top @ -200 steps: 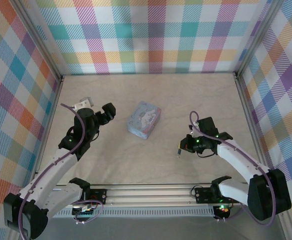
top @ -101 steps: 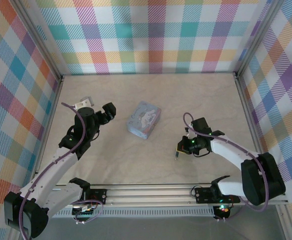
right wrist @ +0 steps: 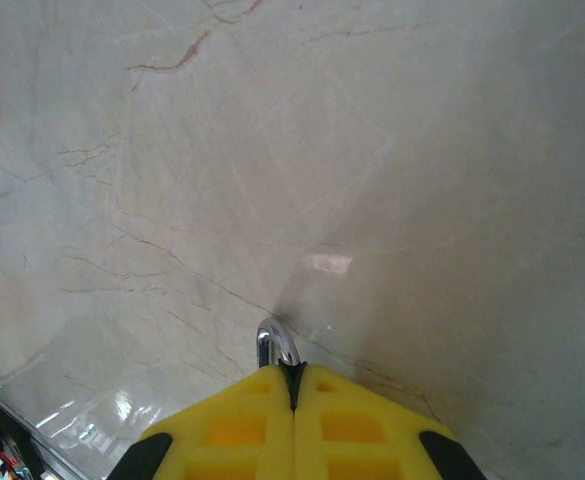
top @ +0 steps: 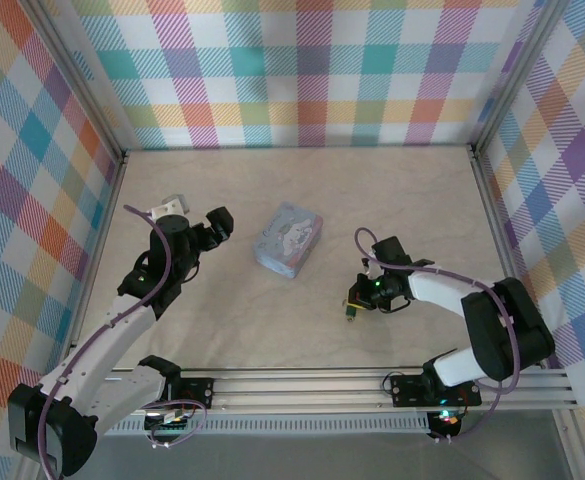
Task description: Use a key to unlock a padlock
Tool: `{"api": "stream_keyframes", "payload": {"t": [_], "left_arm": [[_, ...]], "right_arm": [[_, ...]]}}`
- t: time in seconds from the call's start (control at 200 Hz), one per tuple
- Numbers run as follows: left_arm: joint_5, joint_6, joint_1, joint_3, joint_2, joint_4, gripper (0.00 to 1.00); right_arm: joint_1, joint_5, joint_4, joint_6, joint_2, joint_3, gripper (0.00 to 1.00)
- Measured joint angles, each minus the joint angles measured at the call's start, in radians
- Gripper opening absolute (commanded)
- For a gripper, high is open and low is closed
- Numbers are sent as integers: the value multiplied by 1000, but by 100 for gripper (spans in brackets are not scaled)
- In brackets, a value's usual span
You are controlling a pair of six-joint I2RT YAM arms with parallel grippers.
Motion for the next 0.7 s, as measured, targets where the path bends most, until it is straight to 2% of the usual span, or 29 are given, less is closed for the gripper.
{"api": "stream_keyframes", "payload": {"t": [0.22,0.7], "left_arm": [[0,0,0,0,-3,-3,100],[-1,2,0,0,-10,-21,100]], "right_arm": [[1,3,10,0,10,1,3],[1,43,-29,-9,-13,31,25]]}}
